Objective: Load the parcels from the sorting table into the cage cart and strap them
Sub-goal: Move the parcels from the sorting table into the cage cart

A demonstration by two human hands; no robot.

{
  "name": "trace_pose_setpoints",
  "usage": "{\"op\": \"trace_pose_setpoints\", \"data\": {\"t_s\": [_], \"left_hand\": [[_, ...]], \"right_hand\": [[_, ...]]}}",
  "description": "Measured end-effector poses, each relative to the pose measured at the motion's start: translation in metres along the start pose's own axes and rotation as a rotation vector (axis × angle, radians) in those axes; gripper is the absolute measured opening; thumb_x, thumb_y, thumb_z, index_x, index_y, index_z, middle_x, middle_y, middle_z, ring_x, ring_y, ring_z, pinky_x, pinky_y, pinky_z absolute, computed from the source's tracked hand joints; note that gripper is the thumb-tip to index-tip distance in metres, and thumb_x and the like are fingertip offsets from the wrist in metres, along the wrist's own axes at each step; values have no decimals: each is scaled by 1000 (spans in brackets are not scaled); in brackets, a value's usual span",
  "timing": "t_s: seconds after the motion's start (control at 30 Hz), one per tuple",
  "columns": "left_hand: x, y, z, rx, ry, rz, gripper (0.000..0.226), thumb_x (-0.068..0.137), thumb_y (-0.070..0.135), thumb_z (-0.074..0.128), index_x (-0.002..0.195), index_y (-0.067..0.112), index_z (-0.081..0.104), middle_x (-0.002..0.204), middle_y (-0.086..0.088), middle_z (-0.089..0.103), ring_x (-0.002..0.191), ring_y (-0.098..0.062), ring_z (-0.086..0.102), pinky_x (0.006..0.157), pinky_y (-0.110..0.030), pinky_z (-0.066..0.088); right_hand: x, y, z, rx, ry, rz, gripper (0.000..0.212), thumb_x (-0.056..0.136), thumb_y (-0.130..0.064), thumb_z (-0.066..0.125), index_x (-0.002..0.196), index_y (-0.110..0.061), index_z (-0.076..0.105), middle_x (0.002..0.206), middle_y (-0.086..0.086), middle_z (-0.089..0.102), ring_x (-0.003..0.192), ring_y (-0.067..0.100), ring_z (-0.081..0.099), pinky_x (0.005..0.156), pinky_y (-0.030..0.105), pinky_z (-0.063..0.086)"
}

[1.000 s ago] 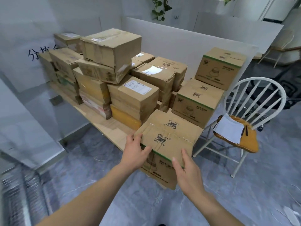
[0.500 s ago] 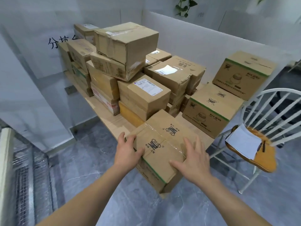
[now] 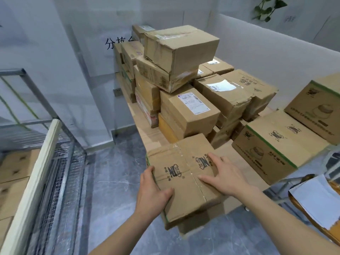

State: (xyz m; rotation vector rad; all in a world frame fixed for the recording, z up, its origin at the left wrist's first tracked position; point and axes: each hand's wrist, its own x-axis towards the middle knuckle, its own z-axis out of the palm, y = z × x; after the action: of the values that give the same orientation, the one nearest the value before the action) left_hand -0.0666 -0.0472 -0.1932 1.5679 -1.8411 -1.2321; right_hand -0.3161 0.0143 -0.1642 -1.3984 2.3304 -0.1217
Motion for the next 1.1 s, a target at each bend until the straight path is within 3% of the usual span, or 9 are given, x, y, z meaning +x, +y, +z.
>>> {"op": "trace_pose_setpoints", "data": {"t_s": [0.2,0.43,0.8,0.93,1.1], "left_hand": [[-5,-15,-34,26,9,-30,105,68,34,77,152,23,16,151,7,28,131,-14,38,99,-25,35],[-18,-40,-79,153,81,4,100,61,49,74,144,26,24,141,13,20,102,-7,41,83,-23,35],[-11,-88,-245,175,357,84,102,44,62,66,136,28,34,146,5,21,124,-20,46,99,-29,42],[-8,-97,-322,205,472,144,104,46,62,69,137,27,34,147,3,22,128,-19,40,101,-26,37],[-11,-102,-405,261,608,141,111,46,70,66,142,29,28,152,3,16,131,-26,41,103,-38,42]], "right_hand": [[-12,-30,22,148,-30,-51,100,60,-87,52,148,-53,16,127,-2,47,113,22,55,96,39,48],[-29,-89,43,156,-38,-136,100,65,-73,64,151,-45,21,136,-6,37,118,18,52,98,32,45],[-31,-272,38,182,96,-451,105,52,-79,67,145,-49,31,156,-8,12,138,20,38,111,33,38],[-27,-349,26,175,119,-594,106,54,-75,71,146,-48,28,159,-6,7,139,24,36,113,36,35],[-20,-436,16,214,204,-785,100,60,-60,81,145,-41,34,156,-5,12,132,23,42,105,28,36]]}}
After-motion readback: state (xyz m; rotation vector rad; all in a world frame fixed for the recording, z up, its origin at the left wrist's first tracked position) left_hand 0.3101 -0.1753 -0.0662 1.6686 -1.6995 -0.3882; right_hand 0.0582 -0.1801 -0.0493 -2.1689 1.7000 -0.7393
